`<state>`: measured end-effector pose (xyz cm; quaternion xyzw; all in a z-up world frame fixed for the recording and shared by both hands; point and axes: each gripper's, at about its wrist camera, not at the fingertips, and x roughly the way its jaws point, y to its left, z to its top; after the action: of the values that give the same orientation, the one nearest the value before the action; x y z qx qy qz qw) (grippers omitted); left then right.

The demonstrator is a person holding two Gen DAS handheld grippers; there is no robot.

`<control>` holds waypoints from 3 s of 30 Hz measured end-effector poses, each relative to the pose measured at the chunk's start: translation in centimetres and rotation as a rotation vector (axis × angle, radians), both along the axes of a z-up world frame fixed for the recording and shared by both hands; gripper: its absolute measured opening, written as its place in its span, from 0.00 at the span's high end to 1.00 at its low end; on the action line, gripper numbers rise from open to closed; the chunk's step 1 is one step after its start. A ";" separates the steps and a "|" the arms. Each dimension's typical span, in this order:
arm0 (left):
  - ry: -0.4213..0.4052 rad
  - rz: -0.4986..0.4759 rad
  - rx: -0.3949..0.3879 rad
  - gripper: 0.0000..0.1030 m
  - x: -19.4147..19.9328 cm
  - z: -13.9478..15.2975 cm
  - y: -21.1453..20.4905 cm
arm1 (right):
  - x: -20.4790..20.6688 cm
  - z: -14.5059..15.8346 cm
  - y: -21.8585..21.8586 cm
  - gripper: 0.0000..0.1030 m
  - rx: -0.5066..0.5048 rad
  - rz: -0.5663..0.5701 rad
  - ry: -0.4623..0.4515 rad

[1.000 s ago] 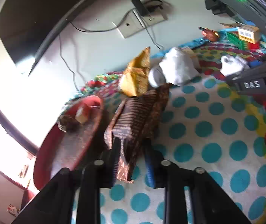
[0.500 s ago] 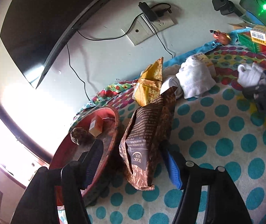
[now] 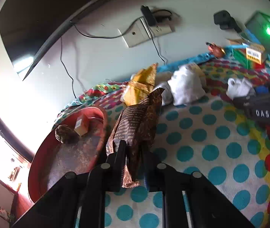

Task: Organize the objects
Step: 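Lift the brown snack bag and carry it toward the red tray with left, then lower the brown snack bag into the red tray and open the left gripper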

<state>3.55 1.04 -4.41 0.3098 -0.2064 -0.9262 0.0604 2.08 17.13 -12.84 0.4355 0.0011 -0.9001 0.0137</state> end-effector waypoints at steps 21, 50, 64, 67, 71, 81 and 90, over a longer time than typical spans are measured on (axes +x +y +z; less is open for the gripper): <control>0.005 -0.029 0.289 0.91 1.0 5.3 -5.0 | 0.0 -0.1 0.0 0.66 0.000 0.001 -0.001; 0.087 0.095 0.420 0.91 -0.1 12.5 -16.1 | 0.0 -0.2 0.0 0.66 0.001 0.002 -0.001; 0.063 0.396 0.225 0.94 -3.7 9.5 -27.0 | 0.0 -0.2 0.0 0.66 0.003 0.004 -0.001; 0.038 0.407 0.255 0.99 -4.9 8.6 -28.5 | 0.0 -0.2 0.0 0.66 0.003 0.004 -0.001; 0.011 0.406 0.317 0.99 -6.1 7.3 -29.5 | 0.0 -0.2 0.1 0.65 0.005 0.004 -0.001; -0.065 0.342 0.410 0.93 -5.6 5.8 -26.9 | 0.0 -0.2 0.2 0.66 0.001 0.005 0.000; -0.107 0.303 0.429 0.73 -2.9 4.9 -23.0 | 0.2 -0.1 0.9 0.70 -0.041 -0.004 0.012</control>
<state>0.65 -21.93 0.47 0.3912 0.0406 -0.9115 0.1203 2.26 18.02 -12.96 0.4297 -0.0181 -0.9026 0.0207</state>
